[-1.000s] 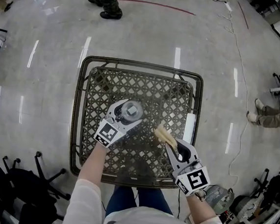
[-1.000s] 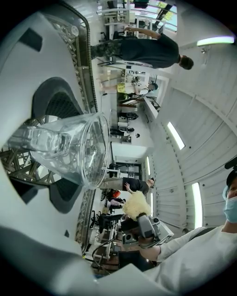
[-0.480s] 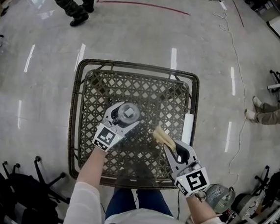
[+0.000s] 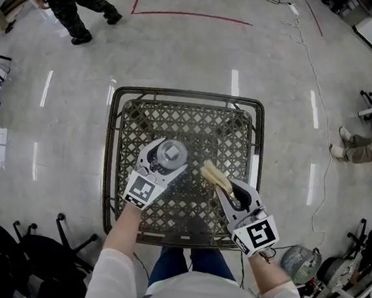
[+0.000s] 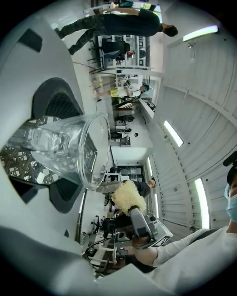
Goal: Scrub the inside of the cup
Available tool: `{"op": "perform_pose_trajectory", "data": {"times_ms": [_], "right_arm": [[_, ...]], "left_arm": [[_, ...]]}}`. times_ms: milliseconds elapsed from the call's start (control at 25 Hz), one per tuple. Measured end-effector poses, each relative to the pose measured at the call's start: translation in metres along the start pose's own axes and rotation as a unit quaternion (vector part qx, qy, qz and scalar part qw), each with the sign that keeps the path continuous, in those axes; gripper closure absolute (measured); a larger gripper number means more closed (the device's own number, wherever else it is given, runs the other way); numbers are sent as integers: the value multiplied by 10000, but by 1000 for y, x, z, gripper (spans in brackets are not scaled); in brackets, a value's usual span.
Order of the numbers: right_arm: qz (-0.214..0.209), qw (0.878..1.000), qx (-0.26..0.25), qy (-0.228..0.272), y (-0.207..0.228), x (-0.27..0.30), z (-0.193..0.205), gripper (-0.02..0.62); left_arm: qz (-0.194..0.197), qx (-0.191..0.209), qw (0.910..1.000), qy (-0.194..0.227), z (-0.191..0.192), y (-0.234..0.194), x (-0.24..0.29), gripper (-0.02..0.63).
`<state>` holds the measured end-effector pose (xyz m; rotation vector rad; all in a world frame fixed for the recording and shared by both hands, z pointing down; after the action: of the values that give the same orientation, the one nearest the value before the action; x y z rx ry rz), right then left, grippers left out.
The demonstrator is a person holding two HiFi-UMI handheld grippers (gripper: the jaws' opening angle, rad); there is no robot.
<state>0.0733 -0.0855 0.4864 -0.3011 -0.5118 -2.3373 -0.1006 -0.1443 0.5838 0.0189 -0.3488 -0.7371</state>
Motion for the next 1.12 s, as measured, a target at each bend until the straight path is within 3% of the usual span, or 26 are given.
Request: {"op": "perform_pose_trajectory", "data": {"times_ms": [720,1120], "right_arm": [[-195,9949,-528,835,-63,-72,-86,506],[-477,9891,-839,1112,-87,-100,-103,506]], "left_arm": [[-259,208,9994,-76,-121,35,-94,227],[-275,439,9985,-200,-149,67,-105,227]]}}
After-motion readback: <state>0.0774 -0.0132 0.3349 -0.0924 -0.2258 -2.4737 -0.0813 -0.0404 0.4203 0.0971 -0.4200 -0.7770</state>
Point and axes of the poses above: the fingertips, and each gripper's own axes: x forward along the fingers, y to its right, z out of its underside, the point moved 5 cm from there along -x, backward along the fingers, and after that the axes turned 8 degrees about x, right-handed, at the moved point
